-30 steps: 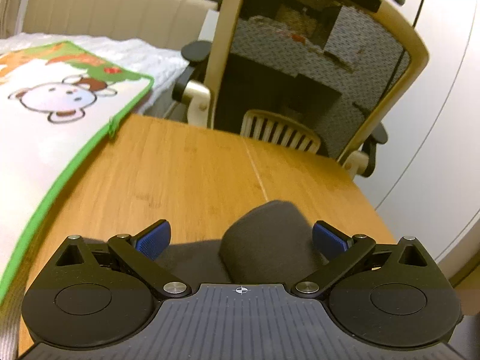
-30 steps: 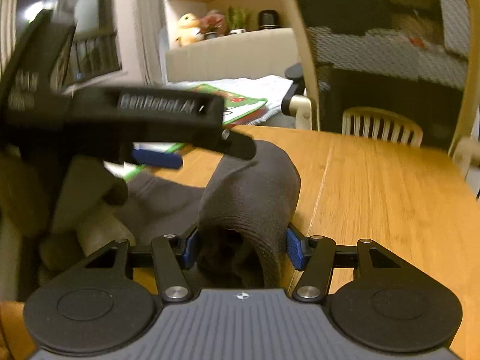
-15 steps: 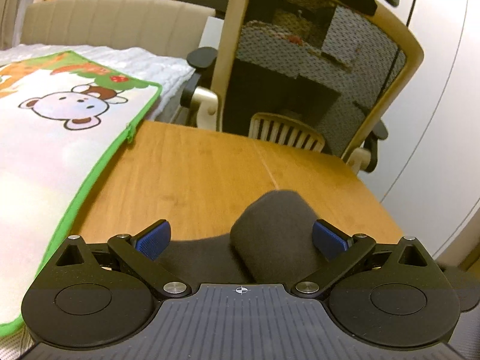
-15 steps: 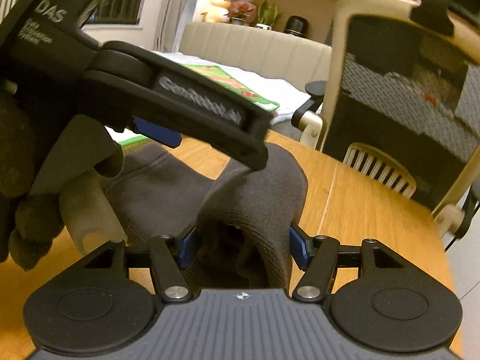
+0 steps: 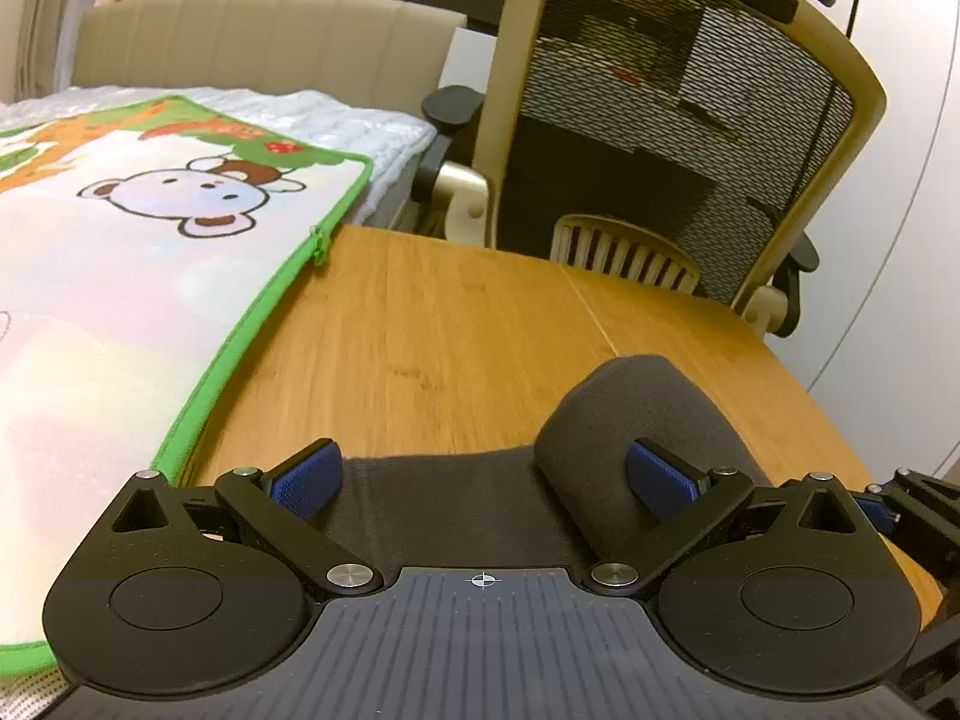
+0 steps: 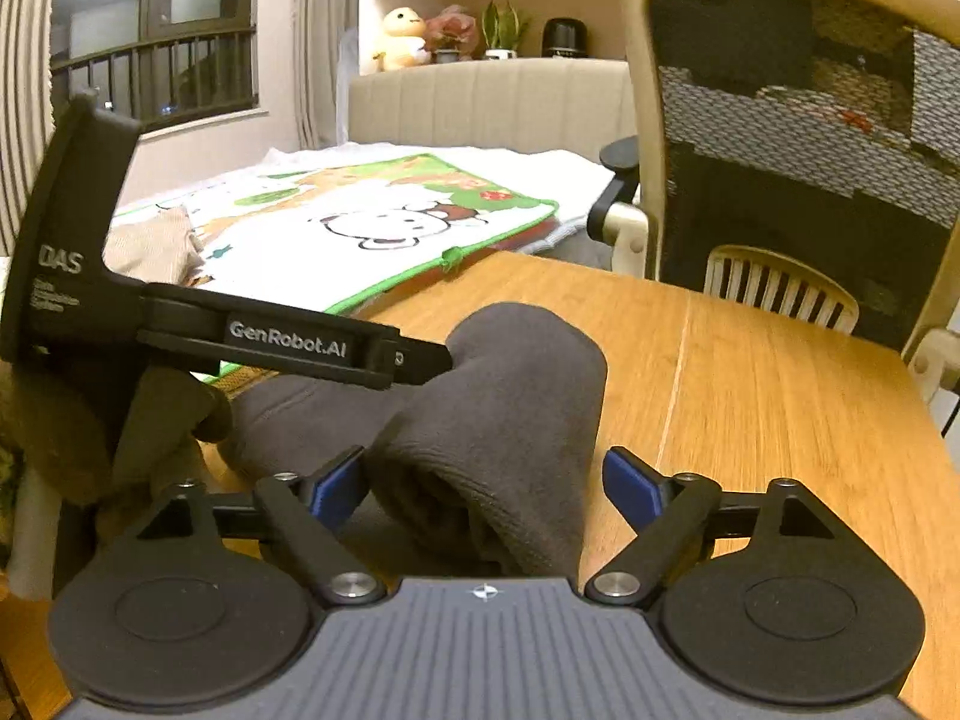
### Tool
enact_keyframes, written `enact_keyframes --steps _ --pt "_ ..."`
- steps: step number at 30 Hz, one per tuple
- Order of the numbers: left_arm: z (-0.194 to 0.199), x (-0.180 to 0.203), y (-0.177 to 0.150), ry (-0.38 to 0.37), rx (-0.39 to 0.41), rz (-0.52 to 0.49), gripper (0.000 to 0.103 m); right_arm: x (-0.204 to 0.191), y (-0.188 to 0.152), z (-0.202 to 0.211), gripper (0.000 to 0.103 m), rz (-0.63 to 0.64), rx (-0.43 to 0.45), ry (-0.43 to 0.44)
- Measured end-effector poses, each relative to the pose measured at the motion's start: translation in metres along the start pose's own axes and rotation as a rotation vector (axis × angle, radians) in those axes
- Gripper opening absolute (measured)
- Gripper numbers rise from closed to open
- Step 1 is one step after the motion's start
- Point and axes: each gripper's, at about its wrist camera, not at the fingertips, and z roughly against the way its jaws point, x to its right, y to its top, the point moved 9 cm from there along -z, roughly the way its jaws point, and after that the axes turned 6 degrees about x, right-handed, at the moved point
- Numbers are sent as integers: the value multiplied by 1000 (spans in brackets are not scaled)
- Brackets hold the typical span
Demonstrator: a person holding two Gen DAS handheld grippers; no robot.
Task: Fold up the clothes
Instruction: 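Keep rolling the pants toward the leg hems with both grippers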
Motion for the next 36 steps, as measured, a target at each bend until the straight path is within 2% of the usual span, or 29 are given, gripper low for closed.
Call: enact_keyframes --steps 1,3,6,9,13,17,20,25,28,31,33,36 --pt "0 0 0 -1 0 3 103 -3 -3 -3 85 10 -12 -5" --pt "1 -1 0 -2 -2 6 103 -5 -7 -10 69 51 -21 -30" --pt "2 -3 2 -5 -7 17 103 -6 -7 -11 56 108 -3 -61" --pt "4 -2 3 -9 -13 18 103 4 -3 -6 47 124 7 -91" --pt "7 0 7 -9 -7 29 103 22 -1 0 45 164 1 -154" --pt "8 -7 16 1 2 75 103 22 -3 6 45 253 -3 -177" --pt "11 -5 24 -4 15 85 103 9 -7 5 45 368 15 -181" --pt "5 23 27 -42 6 28 103 -15 -13 -3 48 528 40 -198" --pt "-6 32 20 -22 -6 -30 103 -18 -8 -3 53 479 46 -175" --pt "-13 24 16 24 -13 -51 103 -14 1 6 66 369 73 -91" --pt "-17 15 11 67 -28 -66 103 -6 8 15 77 272 95 -30" --pt "-23 4 3 88 -54 -58 103 16 16 23 83 89 117 31"
